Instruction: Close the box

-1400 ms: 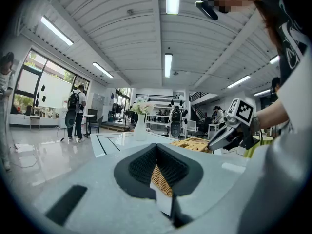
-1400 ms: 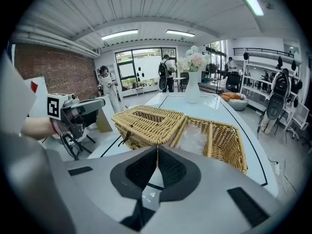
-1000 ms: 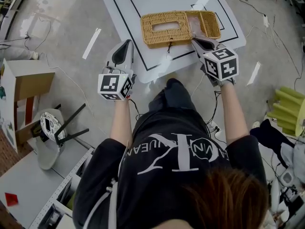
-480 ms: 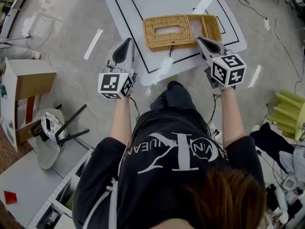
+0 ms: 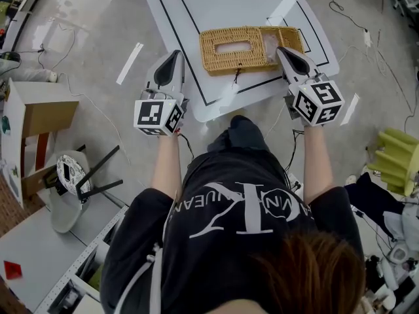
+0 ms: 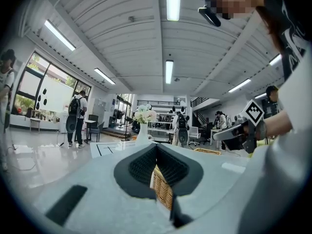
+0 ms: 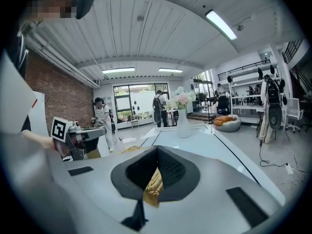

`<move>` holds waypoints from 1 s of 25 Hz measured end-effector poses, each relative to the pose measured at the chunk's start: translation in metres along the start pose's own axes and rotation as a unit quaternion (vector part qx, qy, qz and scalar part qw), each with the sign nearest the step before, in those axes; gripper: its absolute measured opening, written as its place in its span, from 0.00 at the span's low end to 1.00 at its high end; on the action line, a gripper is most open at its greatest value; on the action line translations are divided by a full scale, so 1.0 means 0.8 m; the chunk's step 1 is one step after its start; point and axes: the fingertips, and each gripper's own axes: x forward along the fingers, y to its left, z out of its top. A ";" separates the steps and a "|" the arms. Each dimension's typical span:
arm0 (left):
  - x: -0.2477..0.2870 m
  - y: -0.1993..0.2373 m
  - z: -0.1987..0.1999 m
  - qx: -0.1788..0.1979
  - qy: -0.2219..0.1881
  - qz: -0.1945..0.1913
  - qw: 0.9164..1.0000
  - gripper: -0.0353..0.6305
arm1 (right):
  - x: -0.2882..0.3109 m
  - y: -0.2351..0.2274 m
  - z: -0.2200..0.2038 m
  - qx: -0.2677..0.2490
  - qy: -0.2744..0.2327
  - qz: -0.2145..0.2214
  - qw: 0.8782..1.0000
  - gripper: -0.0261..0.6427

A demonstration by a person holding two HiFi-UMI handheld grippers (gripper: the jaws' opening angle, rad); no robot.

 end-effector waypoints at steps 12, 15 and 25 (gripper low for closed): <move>0.008 0.008 0.030 0.012 -0.013 0.007 1.000 0.07 | -0.005 -0.009 0.030 -0.019 -0.045 -0.017 0.999 0.03; 0.009 0.009 0.039 0.015 -0.017 0.008 1.000 0.07 | -0.008 -0.009 0.041 -0.019 -0.058 -0.016 0.998 0.03; 0.015 0.008 0.061 0.020 -0.037 0.011 0.999 0.07 | -0.009 -0.008 0.067 -0.027 -0.091 -0.008 0.995 0.03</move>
